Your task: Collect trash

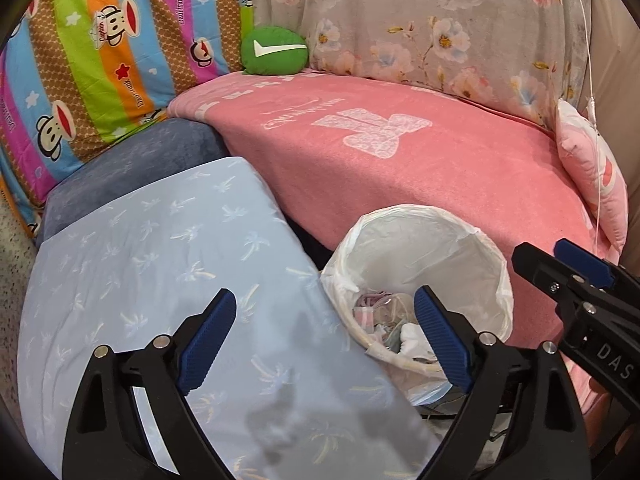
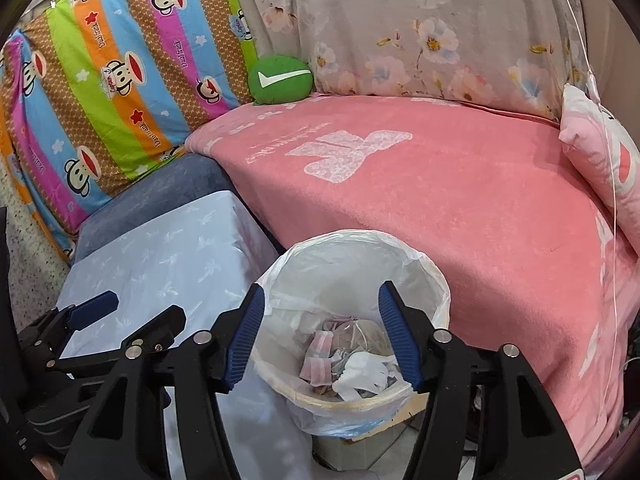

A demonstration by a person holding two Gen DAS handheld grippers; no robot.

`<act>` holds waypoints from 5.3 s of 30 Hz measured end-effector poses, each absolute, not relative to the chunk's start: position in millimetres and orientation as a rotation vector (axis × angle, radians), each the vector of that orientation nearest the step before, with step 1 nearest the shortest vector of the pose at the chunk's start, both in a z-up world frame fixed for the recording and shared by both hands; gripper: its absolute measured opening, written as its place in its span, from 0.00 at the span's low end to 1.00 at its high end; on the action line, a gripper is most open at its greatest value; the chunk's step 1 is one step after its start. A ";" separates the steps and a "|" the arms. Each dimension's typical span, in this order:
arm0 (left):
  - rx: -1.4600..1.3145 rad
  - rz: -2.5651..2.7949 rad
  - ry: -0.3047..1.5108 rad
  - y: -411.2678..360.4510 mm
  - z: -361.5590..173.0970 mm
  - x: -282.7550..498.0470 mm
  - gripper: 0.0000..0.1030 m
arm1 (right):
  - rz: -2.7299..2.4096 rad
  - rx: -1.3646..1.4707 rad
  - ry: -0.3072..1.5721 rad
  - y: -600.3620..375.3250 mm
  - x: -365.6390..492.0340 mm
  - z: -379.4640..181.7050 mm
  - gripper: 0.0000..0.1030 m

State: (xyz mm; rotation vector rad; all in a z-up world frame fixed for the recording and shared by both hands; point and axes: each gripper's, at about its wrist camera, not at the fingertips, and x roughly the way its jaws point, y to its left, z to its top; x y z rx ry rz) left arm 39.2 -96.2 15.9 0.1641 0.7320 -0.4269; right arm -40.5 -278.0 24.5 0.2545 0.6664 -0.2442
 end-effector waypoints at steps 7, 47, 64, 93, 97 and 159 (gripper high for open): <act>0.152 -0.385 0.749 -86.0 9.1 37.8 0.88 | -0.253 0.236 0.701 -273.1 -44.8 17.6 0.69; 0.157 -0.305 0.770 -84.0 -5.3 28.0 0.90 | -0.324 0.170 0.740 -273.5 -66.3 -8.1 0.94; 0.159 -0.310 0.779 -87.6 -10.2 26.6 0.90 | -0.331 0.160 0.760 -274.2 -66.7 -12.4 0.94; 0.155 -0.311 0.800 -91.4 -15.8 24.0 0.93 | -0.346 0.157 0.775 -276.4 -73.8 -17.9 0.94; 0.160 -0.312 0.805 -91.5 -16.8 24.1 0.93 | -0.347 0.156 0.774 -277.0 -73.8 -17.9 0.94; 0.170 -0.324 0.806 -96.7 -20.3 18.1 0.93 | -0.355 0.166 0.783 -277.0 -78.9 -27.7 0.94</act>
